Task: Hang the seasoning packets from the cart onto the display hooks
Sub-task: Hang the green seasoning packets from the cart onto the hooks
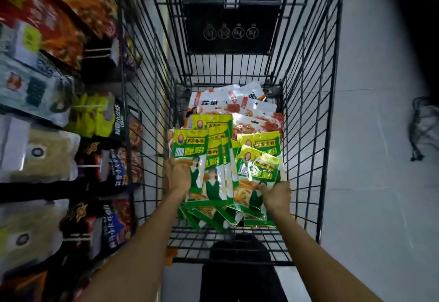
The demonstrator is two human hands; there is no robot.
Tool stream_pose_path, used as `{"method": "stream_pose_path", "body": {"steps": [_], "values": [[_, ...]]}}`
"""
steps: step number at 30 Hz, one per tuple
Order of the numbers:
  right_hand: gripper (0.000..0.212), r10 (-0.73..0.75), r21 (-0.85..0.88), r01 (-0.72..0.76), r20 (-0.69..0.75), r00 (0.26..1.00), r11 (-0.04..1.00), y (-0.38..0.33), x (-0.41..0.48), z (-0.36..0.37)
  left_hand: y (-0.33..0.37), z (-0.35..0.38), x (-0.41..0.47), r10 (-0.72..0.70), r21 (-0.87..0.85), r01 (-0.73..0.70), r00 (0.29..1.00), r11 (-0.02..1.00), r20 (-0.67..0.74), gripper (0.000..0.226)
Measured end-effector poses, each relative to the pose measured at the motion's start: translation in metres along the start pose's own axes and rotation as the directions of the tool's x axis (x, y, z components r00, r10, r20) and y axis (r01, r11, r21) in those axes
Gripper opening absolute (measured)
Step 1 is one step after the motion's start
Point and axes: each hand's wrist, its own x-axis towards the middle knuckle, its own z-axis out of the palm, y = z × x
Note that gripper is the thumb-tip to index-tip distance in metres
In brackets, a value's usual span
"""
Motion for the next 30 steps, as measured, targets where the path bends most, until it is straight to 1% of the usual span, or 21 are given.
{"method": "stream_pose_path", "body": {"steps": [3,6,9,11,14,16,18,20,22,23,24,25,26,27,28,30], "values": [[0.056,0.042,0.029,-0.042,0.021,0.999,0.999,0.002,0.002,0.008,-0.002,0.009,0.003,-0.021,-0.004,0.022,0.999,1.000,0.045,0.044],[0.061,0.043,0.046,-0.045,0.035,0.998,0.998,0.004,0.001,0.013,-0.002,0.012,0.004,-0.056,-0.028,0.057,0.998,0.998,0.028,0.050],[0.066,0.080,0.120,-0.082,0.023,0.997,0.989,0.007,-0.002,0.017,-0.002,0.009,0.001,-0.051,-0.048,0.053,0.998,0.997,0.042,0.062],[0.060,0.103,0.137,-0.105,0.026,0.994,0.985,0.009,-0.002,0.019,-0.001,0.007,0.000,-0.069,-0.081,0.071,0.997,0.994,0.032,0.065],[0.047,0.115,0.224,-0.131,0.085,0.990,0.966,0.013,-0.002,0.019,0.003,0.001,-0.005,-0.105,-0.196,0.102,0.994,0.975,-0.005,0.055],[0.037,0.096,0.296,-0.124,0.108,0.989,0.947,0.012,-0.005,0.016,0.005,-0.004,-0.008,-0.123,-0.286,0.120,0.992,0.951,0.006,0.048],[0.030,0.052,0.388,-0.103,0.142,0.989,0.916,0.010,-0.009,0.011,0.004,-0.009,-0.011,-0.138,-0.420,0.161,0.987,0.893,0.085,0.046],[0.033,0.018,0.447,-0.098,0.181,0.983,0.889,0.003,-0.017,0.004,0.003,-0.016,-0.018,-0.121,-0.487,0.192,0.977,0.852,0.173,0.051],[0.043,-0.020,0.402,-0.041,0.148,0.989,0.915,-0.007,-0.023,-0.002,0.005,-0.026,-0.026,-0.064,-0.503,0.162,0.976,0.849,0.206,0.048],[0.044,-0.058,0.370,0.012,0.112,0.992,0.929,-0.012,-0.025,-0.005,0.008,-0.031,-0.030,-0.030,-0.518,0.129,0.980,0.846,0.195,0.041],[0.040,-0.097,0.362,0.061,0.081,0.992,0.930,-0.017,-0.029,-0.013,0.010,-0.038,-0.035,-0.005,-0.532,0.095,0.986,0.841,0.169,0.031],[0.030,-0.161,0.373,0.128,0.059,0.985,0.919,-0.027,-0.041,-0.024,0.013,-0.054,-0.046,0.011,-0.555,0.060,0.992,0.829,0.123,0.022],[0.019,-0.240,0.384,0.206,0.044,0.970,0.900,-0.039,-0.053,-0.036,0.016,-0.074,-0.059,0.027,-0.584,0.024,0.997,0.812,0.078,0.019],[0.011,-0.292,0.374,0.262,0.025,0.956,0.890,-0.046,-0.058,-0.044,0.021,-0.085,-0.065,0.051,-0.599,-0.008,0.997,0.801,0.056,0.021],[0.007,-0.335,0.344,0.316,-0.002,0.942,0.884,-0.054,-0.057,-0.051,0.026,-0.092,-0.067,0.083,-0.608,-0.043,0.996,0.793,0.038,0.023],[0.006,-0.468,0.338,0.444,-0.014,0.884,0.830,-0.077,-0.069,-0.068,0.033,-0.122,-0.083,0.132,-0.647,-0.118,0.991,0.753,-0.027,0.021]]}}
